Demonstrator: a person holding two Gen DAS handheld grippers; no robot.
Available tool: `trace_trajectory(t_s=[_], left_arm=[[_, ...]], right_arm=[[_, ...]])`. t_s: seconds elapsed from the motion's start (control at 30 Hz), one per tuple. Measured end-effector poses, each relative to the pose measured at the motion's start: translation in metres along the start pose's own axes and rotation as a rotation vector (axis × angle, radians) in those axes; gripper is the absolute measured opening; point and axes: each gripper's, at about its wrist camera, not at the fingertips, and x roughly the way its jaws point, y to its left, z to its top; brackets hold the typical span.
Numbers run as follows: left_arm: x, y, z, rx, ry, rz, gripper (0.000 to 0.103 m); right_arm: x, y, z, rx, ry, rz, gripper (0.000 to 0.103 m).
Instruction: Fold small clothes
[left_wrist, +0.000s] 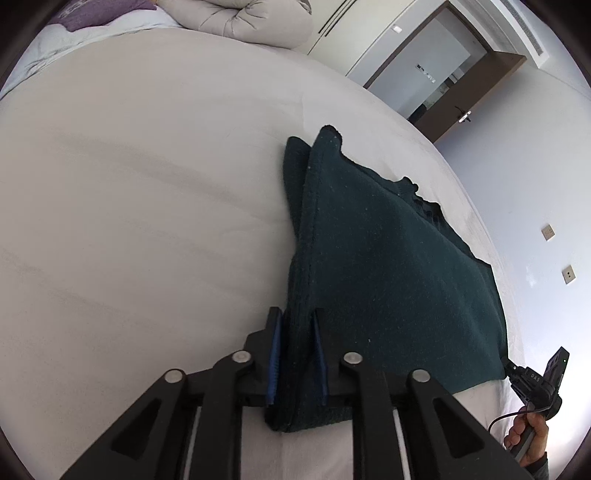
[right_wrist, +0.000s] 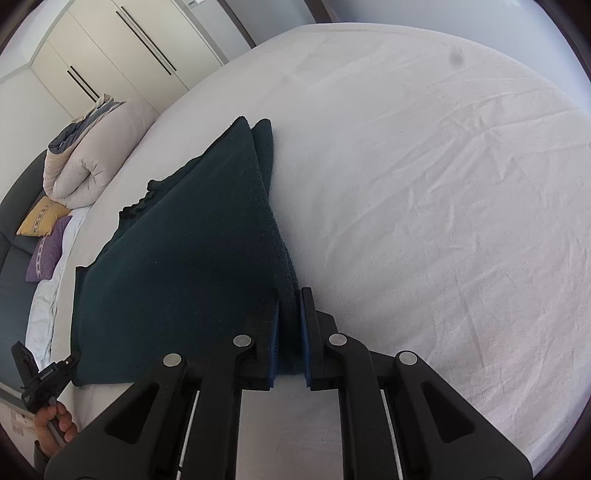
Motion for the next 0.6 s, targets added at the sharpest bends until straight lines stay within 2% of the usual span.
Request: trace_trajectory(t_s=[0.03, 0.1, 0.2, 0.23, 0.27, 0.33, 0.43, 0.5, 0.6], left_arm=[[-0.007, 0.001, 0.002, -0.005, -0.009, 0.030, 0.042], [-0.027, 0.001, 0.007, -0.011, -0.069, 0.071, 0.044], [-0.047, -0.021, 0.026, 0.071, -0.152, 0.090, 0.045], [-0.047, -0.034, 0.034, 0.112, -0.162, 0.091, 0.051], [-0.042, -0.049, 0.043, 0.155, -0.169, 0.082, 0.056], [-0.026, -0.078, 0.059, 0.235, -0.181, 0.065, 0.057], [0.010, -0.117, 0.086, 0.349, -0.202, 0.093, 0.057], [0.036, -0.130, 0.102, 0.372, -0.217, 0.089, 0.057], [0.082, -0.131, 0.121, 0.362, -0.164, 0.136, 0.057]], right_arm=[[-0.004, 0.002, 0.002, -0.007, 0.007, -0.014, 0.013], [-0.015, 0.001, 0.005, 0.002, -0.001, -0.057, 0.023], [-0.041, 0.007, 0.015, 0.009, -0.103, -0.070, 0.025], [-0.044, 0.014, 0.020, -0.004, -0.119, -0.047, 0.025], [-0.043, 0.023, 0.025, -0.013, -0.119, -0.012, 0.025], [-0.027, 0.045, 0.038, -0.025, -0.085, 0.107, 0.025], [0.016, 0.089, 0.058, -0.034, 0.008, 0.274, 0.025], [0.052, 0.118, 0.072, -0.022, 0.076, 0.378, 0.025], [0.108, 0.154, 0.088, 0.016, 0.153, 0.458, 0.025]])
